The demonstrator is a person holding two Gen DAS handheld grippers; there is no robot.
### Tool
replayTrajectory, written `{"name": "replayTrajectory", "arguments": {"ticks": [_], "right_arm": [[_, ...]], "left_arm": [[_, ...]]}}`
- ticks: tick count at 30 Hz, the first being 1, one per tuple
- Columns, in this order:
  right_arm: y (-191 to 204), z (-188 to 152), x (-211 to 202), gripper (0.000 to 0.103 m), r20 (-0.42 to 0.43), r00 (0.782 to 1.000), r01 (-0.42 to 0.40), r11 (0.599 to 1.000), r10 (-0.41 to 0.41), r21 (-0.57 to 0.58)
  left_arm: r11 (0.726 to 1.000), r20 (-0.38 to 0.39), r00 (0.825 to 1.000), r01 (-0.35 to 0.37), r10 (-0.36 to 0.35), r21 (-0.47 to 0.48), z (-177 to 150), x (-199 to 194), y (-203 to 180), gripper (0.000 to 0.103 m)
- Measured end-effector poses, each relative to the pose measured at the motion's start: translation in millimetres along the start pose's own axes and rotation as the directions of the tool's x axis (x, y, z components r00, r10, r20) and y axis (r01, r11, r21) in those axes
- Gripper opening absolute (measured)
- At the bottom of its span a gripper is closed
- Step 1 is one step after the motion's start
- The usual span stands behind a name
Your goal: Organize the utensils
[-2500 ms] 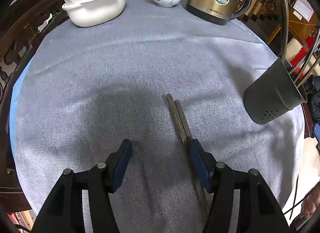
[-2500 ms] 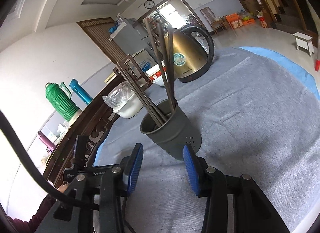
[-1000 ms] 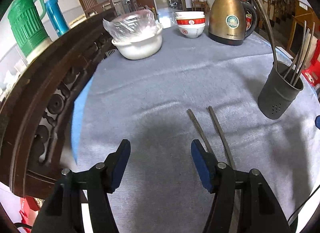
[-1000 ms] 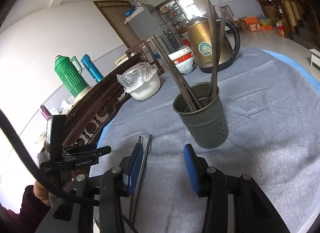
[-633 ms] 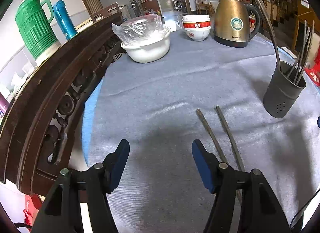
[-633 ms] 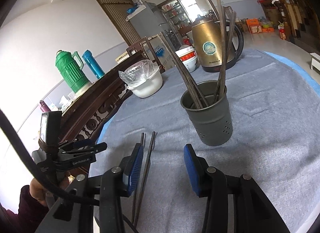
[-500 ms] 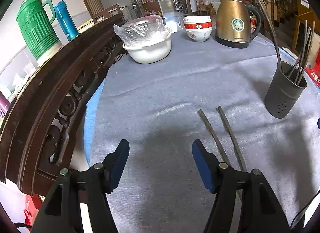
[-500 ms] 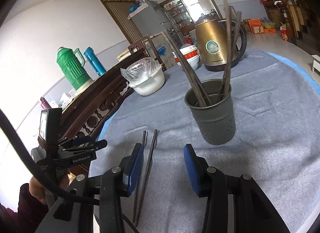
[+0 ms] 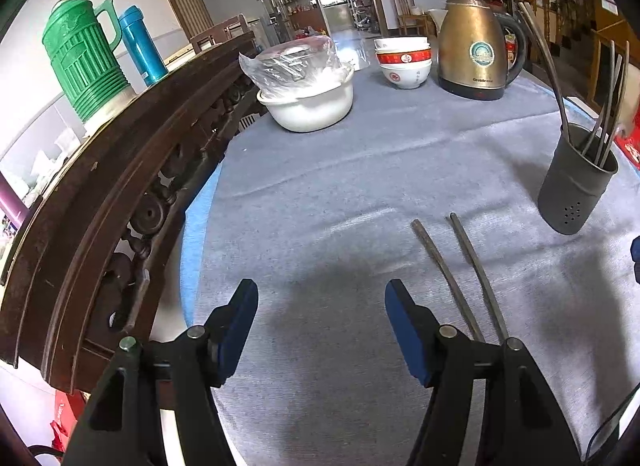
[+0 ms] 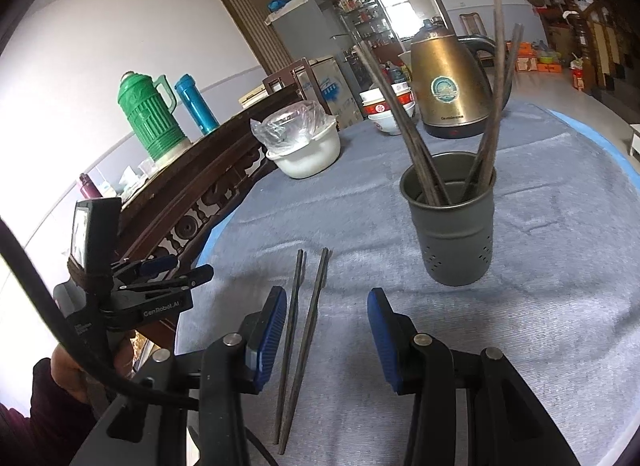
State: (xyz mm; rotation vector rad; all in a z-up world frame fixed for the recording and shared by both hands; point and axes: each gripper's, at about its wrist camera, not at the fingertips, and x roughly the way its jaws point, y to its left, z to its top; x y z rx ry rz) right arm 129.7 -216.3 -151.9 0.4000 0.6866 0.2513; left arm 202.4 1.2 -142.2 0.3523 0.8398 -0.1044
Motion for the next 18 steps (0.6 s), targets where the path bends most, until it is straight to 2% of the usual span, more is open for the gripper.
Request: {"name": "replayTrajectory", "arguments": {"ticks": [18], "right_arm": [[16.1, -2.8, 14.0, 0.046, -0.04, 0.999, -0.001, 1.0, 0.0, -0.027]], "left_arm": [[1.0, -0.007, 1.0, -0.009, 0.009, -0.02, -4.3, 4.4, 10.6, 0.067]]}}
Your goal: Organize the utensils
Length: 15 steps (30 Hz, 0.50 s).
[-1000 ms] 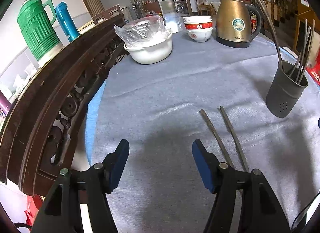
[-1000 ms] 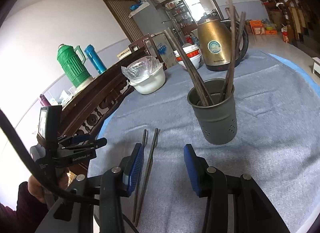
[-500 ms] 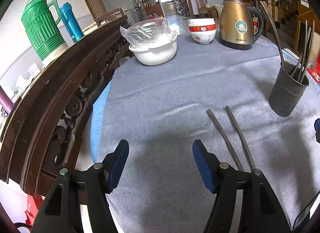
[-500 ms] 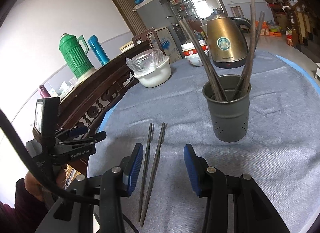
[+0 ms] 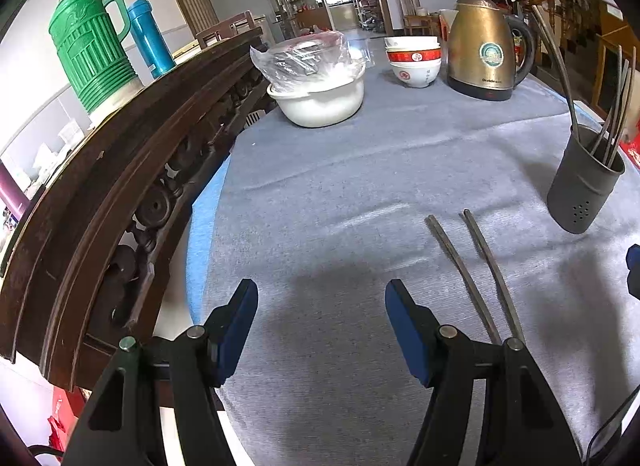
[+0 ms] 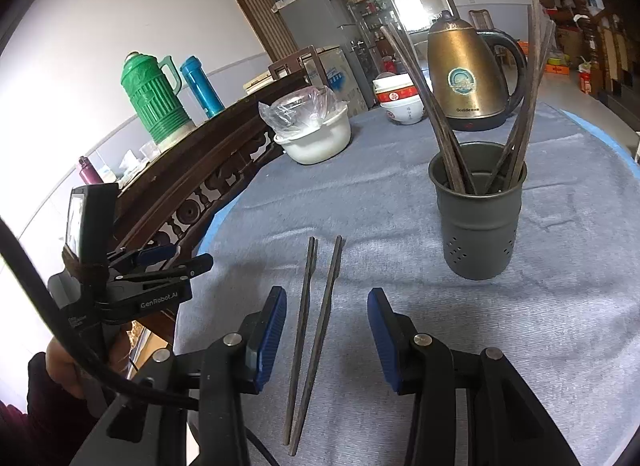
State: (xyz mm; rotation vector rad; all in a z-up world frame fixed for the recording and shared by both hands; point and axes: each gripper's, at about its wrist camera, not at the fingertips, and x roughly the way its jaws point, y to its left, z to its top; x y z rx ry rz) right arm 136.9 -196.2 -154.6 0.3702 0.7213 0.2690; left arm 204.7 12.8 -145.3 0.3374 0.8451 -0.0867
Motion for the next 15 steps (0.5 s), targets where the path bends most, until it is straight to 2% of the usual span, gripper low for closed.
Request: {"name": "replayTrajectory", "arguments": {"ticks": [15], "right_arm": [[0.1, 0.0, 3.2, 0.046, -0.008, 1.0, -0.005, 1.0, 0.005, -0.001]], "left_arm": [[1.0, -0.004, 1.0, -0.003, 0.003, 0.008, -0.4, 0.9, -1.0, 0.067]]}}
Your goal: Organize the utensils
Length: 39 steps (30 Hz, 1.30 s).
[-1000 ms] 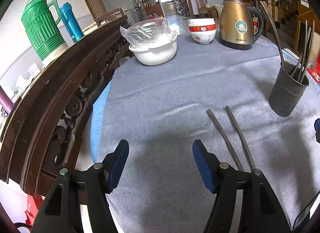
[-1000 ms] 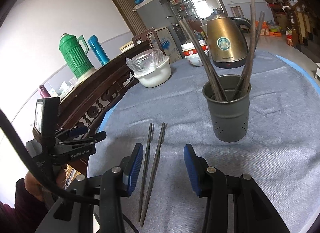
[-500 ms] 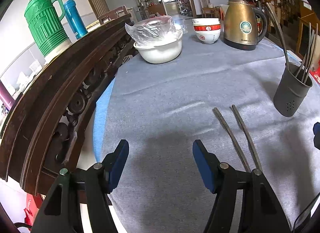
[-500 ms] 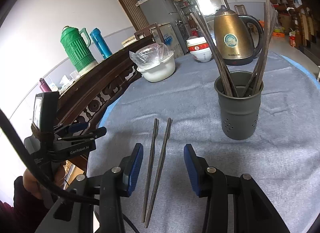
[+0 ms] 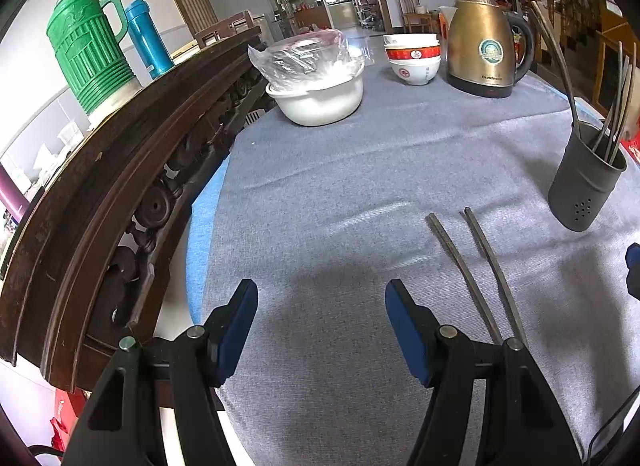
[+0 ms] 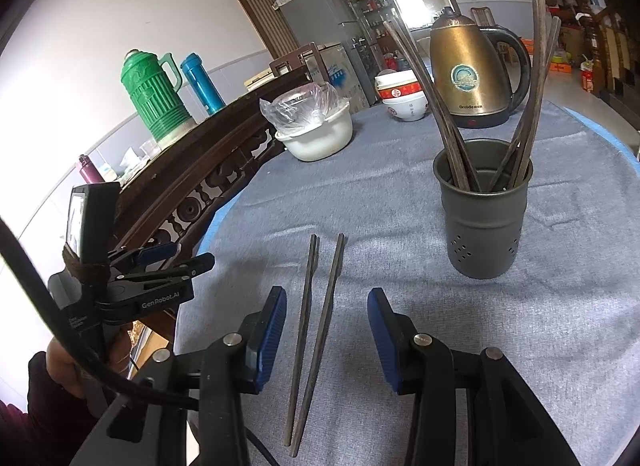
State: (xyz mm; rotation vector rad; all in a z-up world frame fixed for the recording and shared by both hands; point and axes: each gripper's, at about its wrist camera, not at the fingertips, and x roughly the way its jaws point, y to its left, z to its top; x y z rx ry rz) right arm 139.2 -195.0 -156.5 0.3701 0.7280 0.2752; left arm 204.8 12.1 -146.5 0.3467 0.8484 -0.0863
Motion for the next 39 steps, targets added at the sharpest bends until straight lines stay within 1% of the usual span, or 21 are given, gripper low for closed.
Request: {"name": "replayTrajectory", "arguments": {"ticks": [39], "right_arm": [[-1.7, -1.8, 0.4, 0.046, -0.003, 1.0, -0.003, 1.0, 0.003, 0.011]], "left_arm": [[1.0, -0.014, 1.0, -0.007, 0.007, 0.015, -2.4, 1.8, -1.6, 0.067]]}}
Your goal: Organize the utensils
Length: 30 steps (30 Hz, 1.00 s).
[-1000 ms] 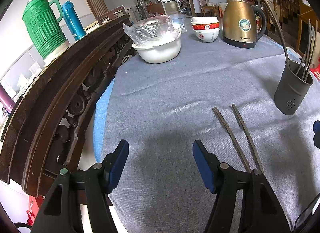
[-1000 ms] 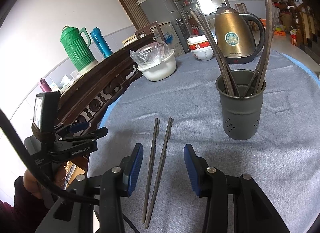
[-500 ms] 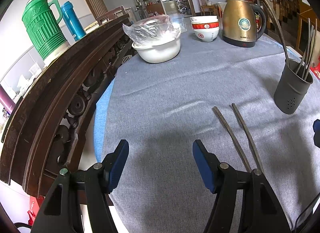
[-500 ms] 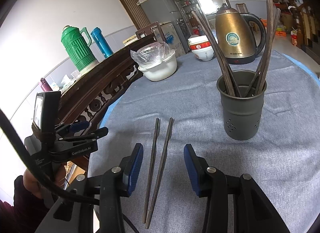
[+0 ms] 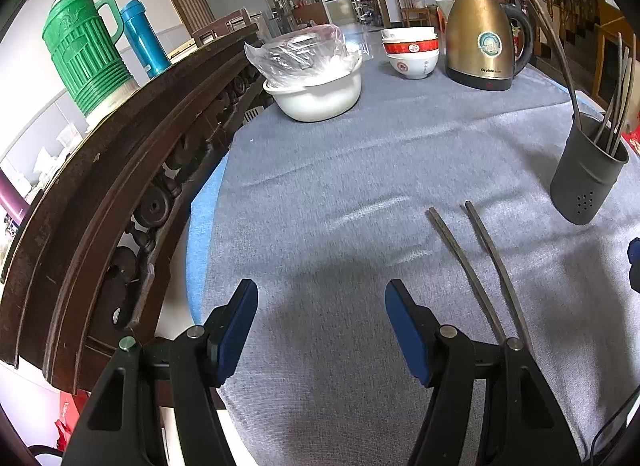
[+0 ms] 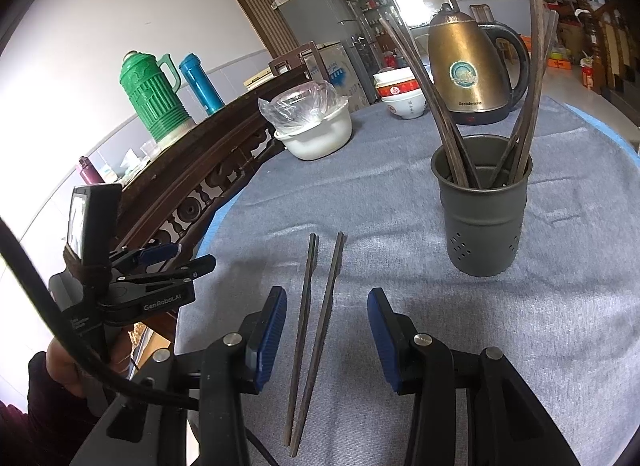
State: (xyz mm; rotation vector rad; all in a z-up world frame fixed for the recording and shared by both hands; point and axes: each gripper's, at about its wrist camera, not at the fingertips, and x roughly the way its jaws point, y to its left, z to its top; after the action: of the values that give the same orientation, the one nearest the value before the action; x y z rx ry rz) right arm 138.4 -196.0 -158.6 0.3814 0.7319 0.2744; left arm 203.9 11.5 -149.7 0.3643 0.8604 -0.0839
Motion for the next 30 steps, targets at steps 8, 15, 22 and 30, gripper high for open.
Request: {"name": "replayTrajectory", "arguments": {"ticks": [8, 15, 22, 30], "right_arm": [[-0.2, -0.2, 0.5, 0.046, -0.004, 1.0, 0.0, 1.0, 0.0, 0.004], [-0.5, -1.5, 2.2, 0.046, -0.012, 1.0, 0.003, 1.0, -0.003, 0.006], [2.5, 1.4, 12.5, 0.046, -0.032, 0.999, 0.029, 1.0, -0.029, 0.003], [21.3, 17.8, 65.1, 0.045, -0.106, 0.99, 0.087, 0.994, -0.094, -0.067]], "left_arm": [[1.0, -0.002, 1.0, 0.0, 0.0, -0.002, -1.5, 0.8, -0.4, 0.067], [1.0, -0.009, 1.0, 0.005, -0.005, -0.004, -2.7, 4.2, 0.6, 0.067], [0.999, -0.024, 0.999, 0.034, -0.035, -0.025, -4.6, 12.1, 5.7, 0.067], [0.991, -0.056, 0.992, 0.108, -0.113, -0.081, -9.2, 26.0, 17.5, 0.067]]}}
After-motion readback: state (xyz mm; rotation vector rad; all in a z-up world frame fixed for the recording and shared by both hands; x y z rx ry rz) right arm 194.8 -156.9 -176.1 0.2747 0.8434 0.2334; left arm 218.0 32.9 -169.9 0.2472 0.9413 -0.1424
